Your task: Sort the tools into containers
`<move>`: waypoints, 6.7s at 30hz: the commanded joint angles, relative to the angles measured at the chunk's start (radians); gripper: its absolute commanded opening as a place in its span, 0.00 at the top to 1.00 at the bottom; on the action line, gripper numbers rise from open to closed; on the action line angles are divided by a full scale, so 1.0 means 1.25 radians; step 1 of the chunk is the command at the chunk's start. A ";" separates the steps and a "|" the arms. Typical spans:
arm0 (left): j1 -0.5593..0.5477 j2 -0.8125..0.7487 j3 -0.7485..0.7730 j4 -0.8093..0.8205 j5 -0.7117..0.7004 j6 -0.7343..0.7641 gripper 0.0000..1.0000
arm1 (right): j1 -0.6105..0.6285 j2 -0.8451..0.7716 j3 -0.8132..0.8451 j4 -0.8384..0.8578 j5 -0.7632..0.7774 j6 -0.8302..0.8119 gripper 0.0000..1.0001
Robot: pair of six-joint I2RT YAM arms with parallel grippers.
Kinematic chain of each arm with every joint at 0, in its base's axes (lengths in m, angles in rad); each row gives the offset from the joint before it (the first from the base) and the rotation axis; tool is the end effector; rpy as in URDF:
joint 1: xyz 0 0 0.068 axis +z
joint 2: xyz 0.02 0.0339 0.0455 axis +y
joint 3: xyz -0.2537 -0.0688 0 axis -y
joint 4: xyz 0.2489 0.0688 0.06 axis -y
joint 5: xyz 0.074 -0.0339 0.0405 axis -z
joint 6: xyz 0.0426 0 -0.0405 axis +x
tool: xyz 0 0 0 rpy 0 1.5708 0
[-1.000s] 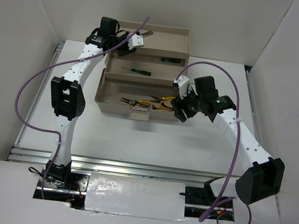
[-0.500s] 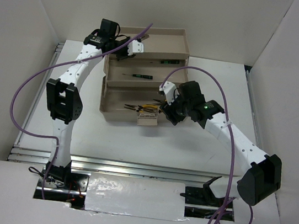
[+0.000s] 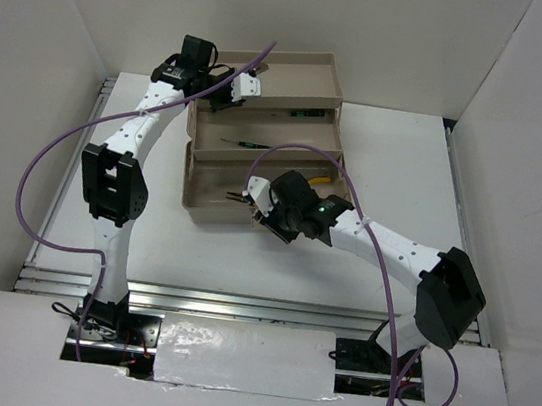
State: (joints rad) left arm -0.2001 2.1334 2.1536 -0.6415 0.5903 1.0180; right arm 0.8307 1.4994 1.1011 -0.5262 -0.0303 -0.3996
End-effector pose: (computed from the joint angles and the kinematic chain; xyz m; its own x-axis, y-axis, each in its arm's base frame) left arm 0.4774 -0.1210 0.3294 0.2185 0.6771 -0.7027 0.8051 0.2818 0.5219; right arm 0.2181 0.2407 0.2323 -0.2040 -0.8000 -0.5642 -0.9007 0.3792 -0.2120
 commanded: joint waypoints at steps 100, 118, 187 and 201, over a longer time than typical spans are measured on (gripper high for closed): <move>-0.062 -0.316 -0.242 -0.361 0.231 0.128 1.00 | -0.036 0.110 0.001 0.464 0.234 -0.213 0.94; -0.099 -0.519 -0.588 -0.033 0.148 -0.117 1.00 | -0.031 -0.086 0.041 0.273 0.028 -0.111 0.36; 0.242 -1.046 -1.184 0.505 0.107 -1.359 0.04 | -0.636 0.152 0.275 -0.112 -0.602 0.407 0.10; 0.215 -0.705 -1.076 0.854 0.150 -1.345 0.15 | -0.580 0.040 0.090 -0.086 -0.611 0.453 0.43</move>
State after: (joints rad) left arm 0.1020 1.2198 0.7330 0.2722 0.6773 -0.6796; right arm 0.0208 1.5581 1.2884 -0.5079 -0.7303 0.1928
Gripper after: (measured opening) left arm 0.859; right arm 0.788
